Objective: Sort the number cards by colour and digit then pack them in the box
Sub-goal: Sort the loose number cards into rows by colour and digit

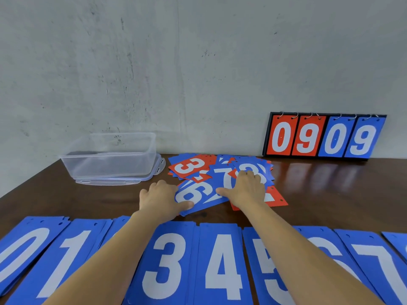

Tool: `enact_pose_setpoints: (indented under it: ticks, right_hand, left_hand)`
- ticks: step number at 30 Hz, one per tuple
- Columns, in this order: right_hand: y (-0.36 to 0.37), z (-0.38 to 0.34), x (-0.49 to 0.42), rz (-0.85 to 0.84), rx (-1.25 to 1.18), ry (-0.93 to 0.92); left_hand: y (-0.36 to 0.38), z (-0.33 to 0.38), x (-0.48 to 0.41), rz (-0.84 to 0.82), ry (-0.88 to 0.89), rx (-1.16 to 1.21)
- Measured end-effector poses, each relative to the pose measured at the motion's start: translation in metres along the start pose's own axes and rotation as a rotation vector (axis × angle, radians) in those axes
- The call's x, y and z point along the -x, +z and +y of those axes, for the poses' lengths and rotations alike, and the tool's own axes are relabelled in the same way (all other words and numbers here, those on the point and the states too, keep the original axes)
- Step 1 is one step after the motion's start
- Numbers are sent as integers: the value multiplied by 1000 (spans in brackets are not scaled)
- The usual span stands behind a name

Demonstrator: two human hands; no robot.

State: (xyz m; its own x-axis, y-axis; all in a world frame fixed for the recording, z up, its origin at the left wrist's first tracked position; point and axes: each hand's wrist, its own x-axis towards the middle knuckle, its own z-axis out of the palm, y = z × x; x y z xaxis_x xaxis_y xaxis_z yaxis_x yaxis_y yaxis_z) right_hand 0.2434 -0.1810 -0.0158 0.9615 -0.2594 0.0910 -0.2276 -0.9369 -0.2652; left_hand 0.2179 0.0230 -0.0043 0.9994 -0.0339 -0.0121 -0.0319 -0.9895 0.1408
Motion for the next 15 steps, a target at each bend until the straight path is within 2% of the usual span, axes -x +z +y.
enact_pose_setpoints:
  ticks: [3, 8, 15]
  right_hand:
    - [-4, 3, -5, -6, -47, -1]
    - [0, -2, 5, 46, -4, -132]
    - [0, 9, 7, 125, 24, -256]
  left_hand:
    - [2, -3, -7, 11, 9, 25]
    - [5, -2, -7, 69, -7, 64]
    - [1, -6, -1, 70, -45, 291]
